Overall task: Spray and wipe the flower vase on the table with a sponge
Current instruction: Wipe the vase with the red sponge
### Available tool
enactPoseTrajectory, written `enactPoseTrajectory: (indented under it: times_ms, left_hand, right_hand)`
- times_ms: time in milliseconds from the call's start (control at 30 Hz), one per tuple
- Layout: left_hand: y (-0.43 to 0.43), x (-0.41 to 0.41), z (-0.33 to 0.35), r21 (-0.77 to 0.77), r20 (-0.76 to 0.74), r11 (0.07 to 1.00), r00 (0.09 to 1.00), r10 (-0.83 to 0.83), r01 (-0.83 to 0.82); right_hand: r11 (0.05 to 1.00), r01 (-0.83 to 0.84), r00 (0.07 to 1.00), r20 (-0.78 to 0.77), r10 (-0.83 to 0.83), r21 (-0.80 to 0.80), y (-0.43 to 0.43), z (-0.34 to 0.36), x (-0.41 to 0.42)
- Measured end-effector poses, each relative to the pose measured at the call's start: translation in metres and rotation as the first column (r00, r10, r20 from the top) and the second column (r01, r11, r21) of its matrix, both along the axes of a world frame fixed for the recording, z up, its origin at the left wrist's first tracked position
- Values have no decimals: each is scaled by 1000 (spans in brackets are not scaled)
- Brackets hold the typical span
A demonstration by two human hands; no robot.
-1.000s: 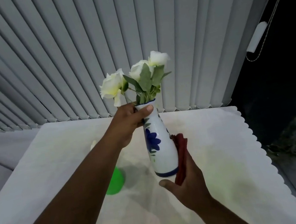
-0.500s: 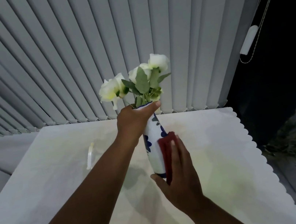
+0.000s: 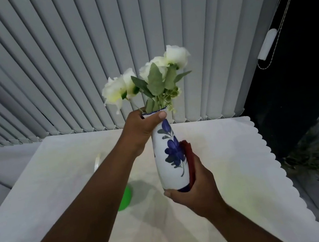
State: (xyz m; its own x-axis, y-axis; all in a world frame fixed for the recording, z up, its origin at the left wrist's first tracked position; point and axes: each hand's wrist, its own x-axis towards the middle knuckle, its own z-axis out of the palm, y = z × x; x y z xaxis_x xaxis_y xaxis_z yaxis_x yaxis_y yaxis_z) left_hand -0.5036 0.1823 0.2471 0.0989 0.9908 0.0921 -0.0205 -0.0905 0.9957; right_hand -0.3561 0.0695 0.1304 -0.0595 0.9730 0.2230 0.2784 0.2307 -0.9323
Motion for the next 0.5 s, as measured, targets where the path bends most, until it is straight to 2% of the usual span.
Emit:
enactPoseTrajectory:
  times_ms: [100, 167, 233, 300, 400, 433, 500]
  left_hand:
    - [-6, 11, -4, -4, -129, 998, 990, 64, -65]
    - [-10, 21, -7, -46, -170, 980, 968, 185, -195]
    - [-10, 27, -8, -23, -239, 942, 916, 321, -336]
    - [-9, 29, -7, 23, -284, 926, 886, 367, -377]
    - [-9, 26, -7, 48, -283, 954, 912, 298, -297]
    - [-10, 25, -8, 51, -269, 966, 928, 256, -252]
    - [-14, 23, -10, 70, -250, 984, 952, 177, -164]
  right_hand:
    - [984, 178, 977, 117, -179, 23, -4, -3, -12]
    - [957, 284, 932, 220, -289, 52, -6, -4, -19]
    - [939, 336, 892, 298, -340, 66, -8, -2, -24]
    - [938, 322, 864, 366, -346, 127, -9, 2, -26]
    - [922, 175, 801, 495, -337, 344, 0, 14, -24]
    - [923, 130, 808, 501, -310, 361, 7, 21, -22]
    - [965, 99, 908, 374, -187, 242, 22, 41, -16]
